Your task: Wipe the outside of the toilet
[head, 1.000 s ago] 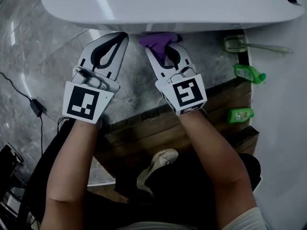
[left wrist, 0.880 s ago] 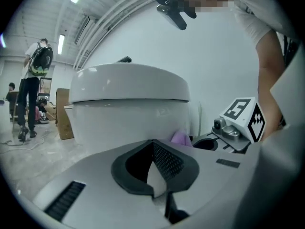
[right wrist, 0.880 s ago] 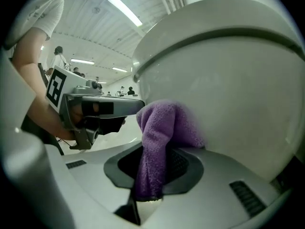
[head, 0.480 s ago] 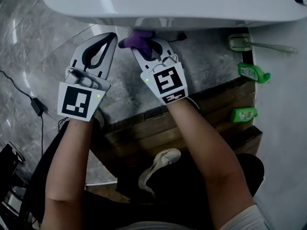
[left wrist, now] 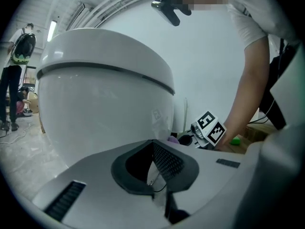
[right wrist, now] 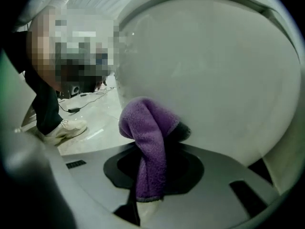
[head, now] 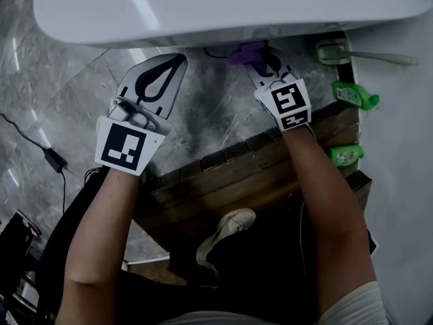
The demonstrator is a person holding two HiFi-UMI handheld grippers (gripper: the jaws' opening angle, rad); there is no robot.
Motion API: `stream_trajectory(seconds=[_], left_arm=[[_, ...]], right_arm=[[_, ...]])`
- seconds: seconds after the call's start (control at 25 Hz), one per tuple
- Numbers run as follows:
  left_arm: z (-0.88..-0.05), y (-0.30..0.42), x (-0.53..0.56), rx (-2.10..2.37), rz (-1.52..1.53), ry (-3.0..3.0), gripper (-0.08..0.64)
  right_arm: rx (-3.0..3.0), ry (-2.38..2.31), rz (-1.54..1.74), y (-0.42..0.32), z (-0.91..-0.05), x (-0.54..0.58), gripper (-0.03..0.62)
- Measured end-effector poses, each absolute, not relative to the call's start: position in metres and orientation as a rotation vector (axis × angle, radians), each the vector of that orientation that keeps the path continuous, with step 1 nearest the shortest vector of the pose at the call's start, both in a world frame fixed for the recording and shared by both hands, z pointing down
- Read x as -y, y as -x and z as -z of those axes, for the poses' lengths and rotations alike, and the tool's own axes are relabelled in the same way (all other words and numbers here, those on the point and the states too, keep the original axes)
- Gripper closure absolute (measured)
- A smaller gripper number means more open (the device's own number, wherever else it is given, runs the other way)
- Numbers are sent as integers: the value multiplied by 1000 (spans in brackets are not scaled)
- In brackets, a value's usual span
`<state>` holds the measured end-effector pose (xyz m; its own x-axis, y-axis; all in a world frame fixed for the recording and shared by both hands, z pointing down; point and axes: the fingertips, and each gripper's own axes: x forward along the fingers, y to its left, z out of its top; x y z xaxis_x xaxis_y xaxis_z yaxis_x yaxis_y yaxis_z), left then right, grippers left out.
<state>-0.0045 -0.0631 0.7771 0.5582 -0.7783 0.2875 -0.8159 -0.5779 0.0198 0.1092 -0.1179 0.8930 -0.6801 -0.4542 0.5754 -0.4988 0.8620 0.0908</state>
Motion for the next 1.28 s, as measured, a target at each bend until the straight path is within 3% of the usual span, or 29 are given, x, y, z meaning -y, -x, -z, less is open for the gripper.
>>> stream_trajectory(seconds=[0.32, 0.52, 1.28], left_arm=[[-786, -18, 61, 1269, -372, -2659, 554], [-786, -25, 58, 1237, -362, -2667, 554], [-798, 0, 49, 1310, -348, -2579, 554]], right_arm=[[2242, -1268, -280, -238, -904, 204, 495], [2193, -1425, -399, -255, -912, 224, 497], [2413, -1098, -723, -8, -953, 94, 497]])
